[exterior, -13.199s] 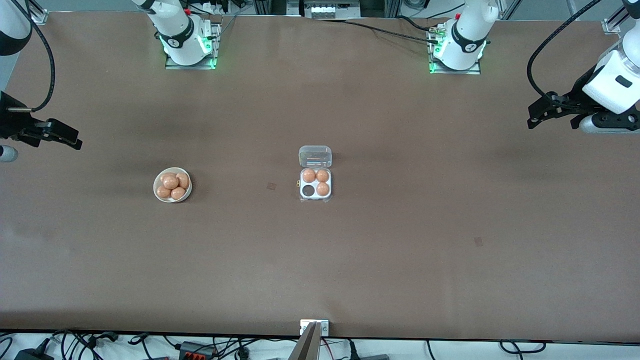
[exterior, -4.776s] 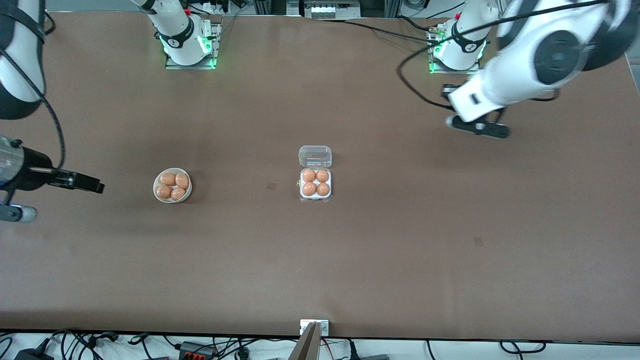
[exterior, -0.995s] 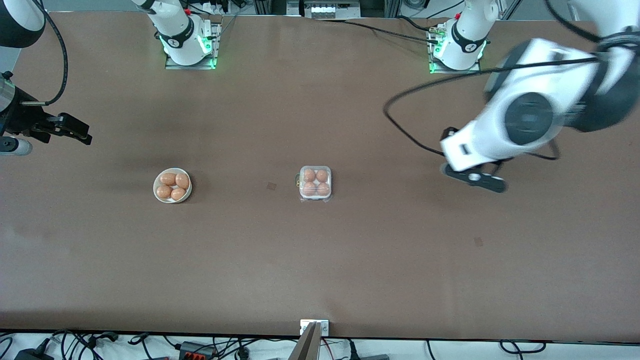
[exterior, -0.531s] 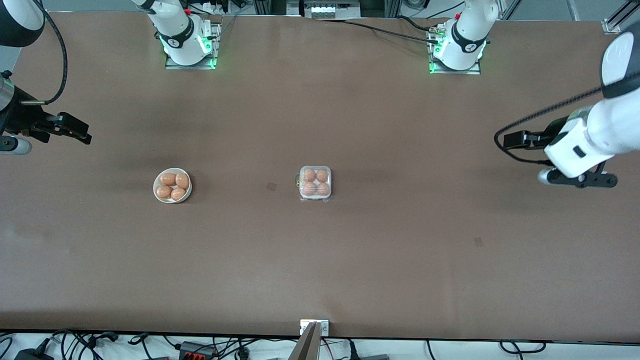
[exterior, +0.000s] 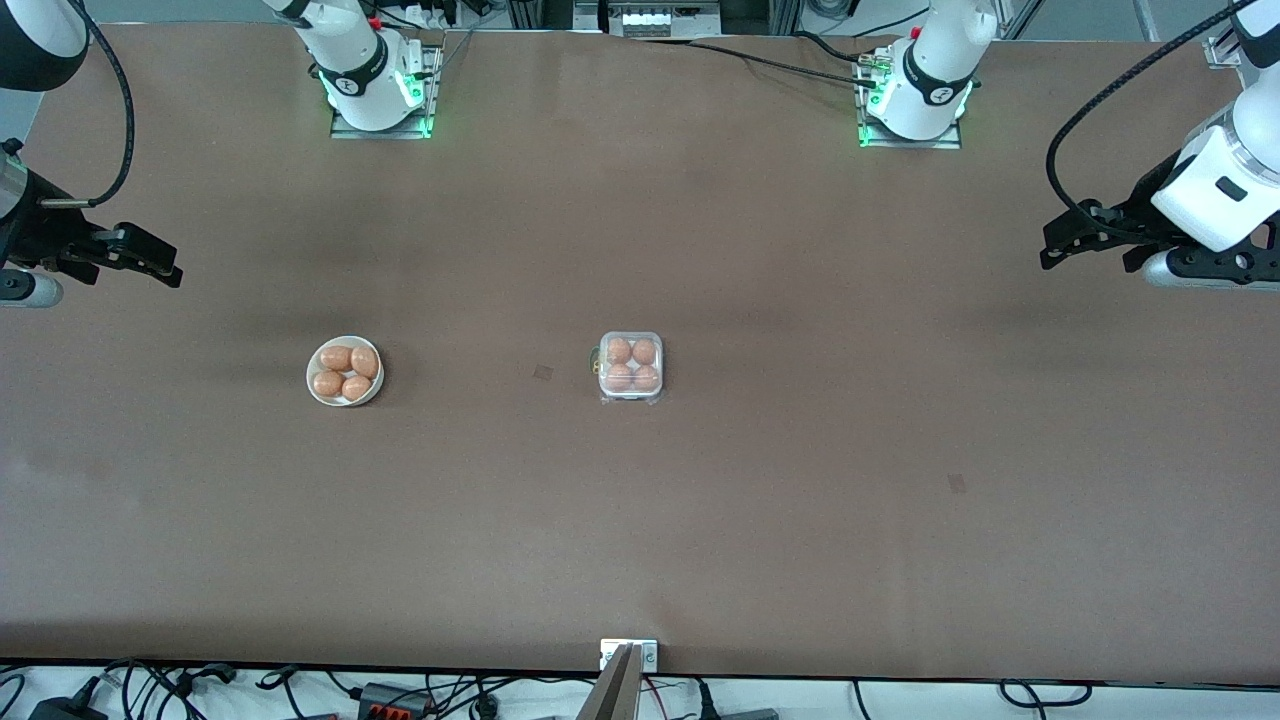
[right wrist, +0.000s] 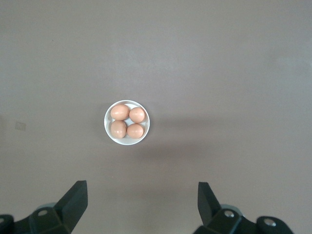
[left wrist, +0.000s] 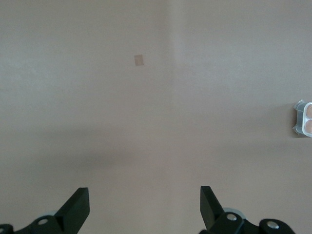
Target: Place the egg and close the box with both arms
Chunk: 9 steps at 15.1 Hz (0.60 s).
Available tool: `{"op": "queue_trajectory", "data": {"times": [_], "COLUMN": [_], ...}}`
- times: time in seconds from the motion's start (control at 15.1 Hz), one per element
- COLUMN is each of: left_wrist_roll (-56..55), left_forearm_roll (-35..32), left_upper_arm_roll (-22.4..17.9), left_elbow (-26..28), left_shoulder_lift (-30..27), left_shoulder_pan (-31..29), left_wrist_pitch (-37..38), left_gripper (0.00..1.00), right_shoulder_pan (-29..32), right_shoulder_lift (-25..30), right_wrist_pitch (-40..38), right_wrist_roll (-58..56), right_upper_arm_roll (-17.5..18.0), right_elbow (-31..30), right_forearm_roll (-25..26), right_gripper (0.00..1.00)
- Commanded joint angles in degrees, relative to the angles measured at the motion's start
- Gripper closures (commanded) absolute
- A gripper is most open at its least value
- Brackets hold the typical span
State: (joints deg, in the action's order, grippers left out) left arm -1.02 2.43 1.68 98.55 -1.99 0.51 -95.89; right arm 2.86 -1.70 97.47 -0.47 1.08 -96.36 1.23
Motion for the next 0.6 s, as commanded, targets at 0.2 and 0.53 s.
{"op": "queue_trajectory", "data": {"times": [0.2,0.53], "left_wrist_roll": [1.8,1.8], "left_forearm_roll": [-3.2,-3.2], "left_upper_arm_roll": [-0.4,-0.3], "left_elbow": [-1.8,-2.4], "left_shoulder_lift": [-1.6,-1.7], "left_shoulder_pan": [0.5,0.5], "left_wrist_pitch": [4.7,5.1], "left_gripper": [0.00,0.00], "right_shoulder_pan": [0.5,0.5], "right_shoulder_lift": [1.0,1.0], "right_wrist_pitch": [-1.8,-1.6], "right_wrist_roll": [-0.9,-0.8], "right_upper_arm_roll": [0.4,0.5], "right_elbow": [-0.1,-0.1], "right_forearm_roll": [0.6,0.3], "right_gripper": [0.00,0.00]}}
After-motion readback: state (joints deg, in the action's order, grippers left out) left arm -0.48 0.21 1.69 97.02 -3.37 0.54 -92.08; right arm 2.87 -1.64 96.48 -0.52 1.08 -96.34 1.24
